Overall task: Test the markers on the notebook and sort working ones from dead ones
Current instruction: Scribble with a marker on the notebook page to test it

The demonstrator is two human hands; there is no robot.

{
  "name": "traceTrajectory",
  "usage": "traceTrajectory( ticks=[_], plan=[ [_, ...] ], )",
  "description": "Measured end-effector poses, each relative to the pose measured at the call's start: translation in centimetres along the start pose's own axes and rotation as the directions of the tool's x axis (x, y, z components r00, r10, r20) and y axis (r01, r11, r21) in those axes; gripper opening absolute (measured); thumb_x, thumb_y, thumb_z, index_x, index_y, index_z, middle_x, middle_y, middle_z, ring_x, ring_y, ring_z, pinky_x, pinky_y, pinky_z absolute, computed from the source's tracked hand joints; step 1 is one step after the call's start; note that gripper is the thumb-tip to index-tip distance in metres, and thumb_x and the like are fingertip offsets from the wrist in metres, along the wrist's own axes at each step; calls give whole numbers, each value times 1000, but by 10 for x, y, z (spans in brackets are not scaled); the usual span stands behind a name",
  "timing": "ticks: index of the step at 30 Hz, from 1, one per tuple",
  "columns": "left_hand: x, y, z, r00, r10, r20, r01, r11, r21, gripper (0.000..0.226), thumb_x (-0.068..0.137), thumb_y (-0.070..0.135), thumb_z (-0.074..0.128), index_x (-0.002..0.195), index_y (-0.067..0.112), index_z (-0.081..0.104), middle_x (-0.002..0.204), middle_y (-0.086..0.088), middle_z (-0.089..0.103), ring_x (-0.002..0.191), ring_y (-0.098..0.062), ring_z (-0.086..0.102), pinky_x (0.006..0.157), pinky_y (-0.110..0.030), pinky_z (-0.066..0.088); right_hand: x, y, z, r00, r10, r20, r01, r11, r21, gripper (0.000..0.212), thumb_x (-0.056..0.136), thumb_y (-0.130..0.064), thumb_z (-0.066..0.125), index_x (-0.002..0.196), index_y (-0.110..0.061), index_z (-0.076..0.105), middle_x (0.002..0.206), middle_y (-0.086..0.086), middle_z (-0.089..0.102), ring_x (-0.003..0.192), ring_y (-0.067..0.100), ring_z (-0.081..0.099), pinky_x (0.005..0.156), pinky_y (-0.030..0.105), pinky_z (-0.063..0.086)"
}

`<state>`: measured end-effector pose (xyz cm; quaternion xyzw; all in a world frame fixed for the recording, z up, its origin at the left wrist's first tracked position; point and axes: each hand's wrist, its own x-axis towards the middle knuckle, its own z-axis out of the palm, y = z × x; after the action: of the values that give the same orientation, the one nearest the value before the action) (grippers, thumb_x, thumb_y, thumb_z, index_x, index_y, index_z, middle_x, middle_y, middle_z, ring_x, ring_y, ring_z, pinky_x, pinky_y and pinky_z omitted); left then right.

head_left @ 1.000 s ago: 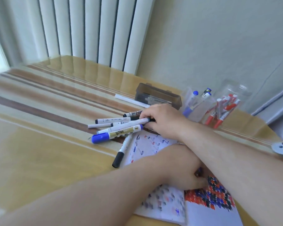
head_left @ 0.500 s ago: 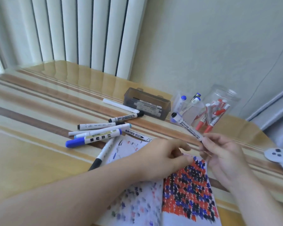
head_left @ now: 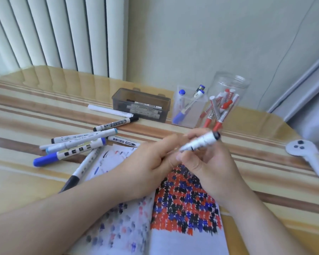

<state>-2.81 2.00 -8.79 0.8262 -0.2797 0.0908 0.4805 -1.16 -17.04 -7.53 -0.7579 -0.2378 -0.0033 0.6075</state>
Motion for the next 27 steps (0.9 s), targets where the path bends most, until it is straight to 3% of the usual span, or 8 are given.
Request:
traceTrajectory(
  ticks=[3,7,14,17,20,22,24,27],
  plan=[
    [1,-1,4,989,110,100,-124,981,146,23,109,29,48,124,22,64,104,16,67,95,-2,64,81,-22,50,-1,-3,5,995,71,65,-77,992,99,45,83,-68,70,108,-30,70,61,1,55,55,13,47,51,22,36],
    [3,1,0,981,161,107,-178,970,165,17,108,19,51,117,18,66,95,28,65,92,15,60,80,-4,39,-1,-2,8,991,131,-10,-127,978,164,24,96,-33,56,96,-25,78,71,7,55,58,12,50,49,23,37],
    [3,5,-10,983,84,164,-99,992,85,17,109,24,50,107,35,63,100,16,74,101,-6,70,91,-34,54,0,-2,13,994,103,30,-107,965,238,25,95,-27,53,107,-27,74,67,3,51,61,16,47,51,29,35],
    [2,7,-10,988,77,137,-85,995,52,24,108,26,55,113,49,54,98,14,75,98,-4,70,91,-34,54,-1,-3,12,995,89,35,-95,958,271,26,94,-23,53,109,-28,74,69,6,51,61,16,45,52,29,35],
    [1,8,-7,993,12,119,-13,1000,12,34,102,43,60,129,33,42,75,1,67,68,-6,61,67,-21,50,-3,-6,6,994,112,8,-110,958,263,28,91,-25,59,114,-30,73,74,5,60,61,15,49,53,27,38],
    [-1,7,-6,991,-73,110,71,997,22,43,99,51,58,126,28,33,74,-6,62,63,-12,54,59,-23,45,-3,-12,-5,982,161,-103,-126,951,283,18,90,-29,66,107,-26,75,76,4,60,61,14,51,53,27,38],
    [-2,3,-6,986,-106,126,100,993,55,38,99,44,60,121,28,34,80,-3,62,70,-13,54,66,-30,48,-3,-21,-22,951,221,-216,-159,949,272,14,94,-29,62,90,-23,74,74,2,58,62,15,51,52,25,39],
    [-4,-2,-4,981,-49,190,2,971,241,32,91,33,66,118,34,50,87,9,56,79,-8,52,73,-35,48,-19,-35,-42,939,274,-206,-232,951,206,19,91,-17,65,73,-20,67,64,3,55,59,17,50,46,21,38]
  ],
)
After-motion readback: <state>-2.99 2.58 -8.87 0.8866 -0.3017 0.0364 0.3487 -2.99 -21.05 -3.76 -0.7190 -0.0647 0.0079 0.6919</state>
